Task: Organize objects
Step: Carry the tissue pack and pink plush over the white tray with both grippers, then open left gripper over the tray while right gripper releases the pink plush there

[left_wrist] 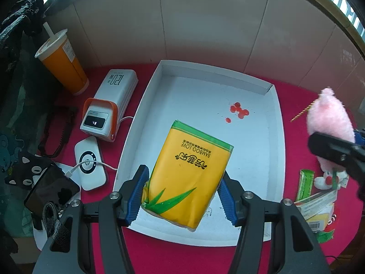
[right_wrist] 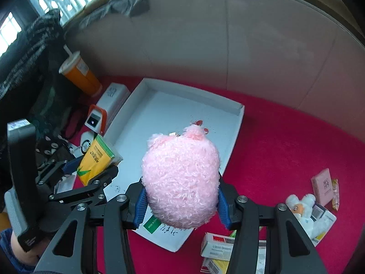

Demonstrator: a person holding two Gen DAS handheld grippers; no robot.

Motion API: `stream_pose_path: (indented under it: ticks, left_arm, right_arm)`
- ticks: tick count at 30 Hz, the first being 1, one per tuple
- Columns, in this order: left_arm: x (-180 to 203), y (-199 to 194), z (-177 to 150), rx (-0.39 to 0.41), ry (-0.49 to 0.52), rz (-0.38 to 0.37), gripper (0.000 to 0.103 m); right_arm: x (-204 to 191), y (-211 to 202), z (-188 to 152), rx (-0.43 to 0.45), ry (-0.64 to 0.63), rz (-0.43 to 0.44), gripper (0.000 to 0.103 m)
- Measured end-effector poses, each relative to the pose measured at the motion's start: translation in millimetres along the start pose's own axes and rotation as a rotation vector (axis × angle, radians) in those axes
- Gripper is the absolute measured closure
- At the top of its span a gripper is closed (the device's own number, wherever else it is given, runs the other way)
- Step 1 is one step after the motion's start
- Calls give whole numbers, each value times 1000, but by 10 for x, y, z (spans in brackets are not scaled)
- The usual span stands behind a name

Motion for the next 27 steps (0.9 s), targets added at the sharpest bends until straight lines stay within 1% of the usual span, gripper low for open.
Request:
stream_pose_path:
  ticks: [5,7,11,13,14,15,16,17,18,19,21,23,27]
  left_arm:
    - [-53,46,32,13,6,11,44]
    - [-65,60,34,14,6,11,44]
    - [-122,112,22,2,11,43,42]
    - [-149,113,25,11,7,54,41]
    - [-161,109,29,18,1,54,38]
    - [-167,106,38,26,-6,49,37]
    - [-174,98,52,35,-15,42,32]
    - [-179,93,65,43,-21,37,23]
    - [-185,95,82,49,-24,37,18]
    - [-192,93,98,57,-26,40,11]
    - [-208,74,125,75,-35,52,9]
    - [-212,62,149,87,-30,68,9]
    - [-200,39,174,100,-29,74,9]
  right_arm:
    - [-120,149,7,-25,-36,-4,48]
    - [-151,177,17,-28,-44,-3,46]
    - [-209,206,65,-22,-65,0,43]
    - [-231,212,87,-19,-65,6,42]
    - [-236,210,97,-14,-63,9,40]
    - [-241,199,105,-7,-61,11,34]
    - [-241,187,109,1,-58,14,30]
    - [-243,178,116,8,-54,17,22]
    - [-240,164,117,13,-51,19,16]
    - [-238,149,118,18,-48,22,14]
    - [-236,120,123,26,-46,22,9]
    - [-225,66,128,39,-47,19,8]
    - [-156,-42,126,58,-30,7,7]
Point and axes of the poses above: each gripper's, at about its wrist camera, not at the fingertips, and y roughly the way its jaws point, x to its right, z to its top, the point moved 8 cm from there along y, roughly the way its jaws point, and after that the axes turned 15 degrees about x, right-handed, at the moved point
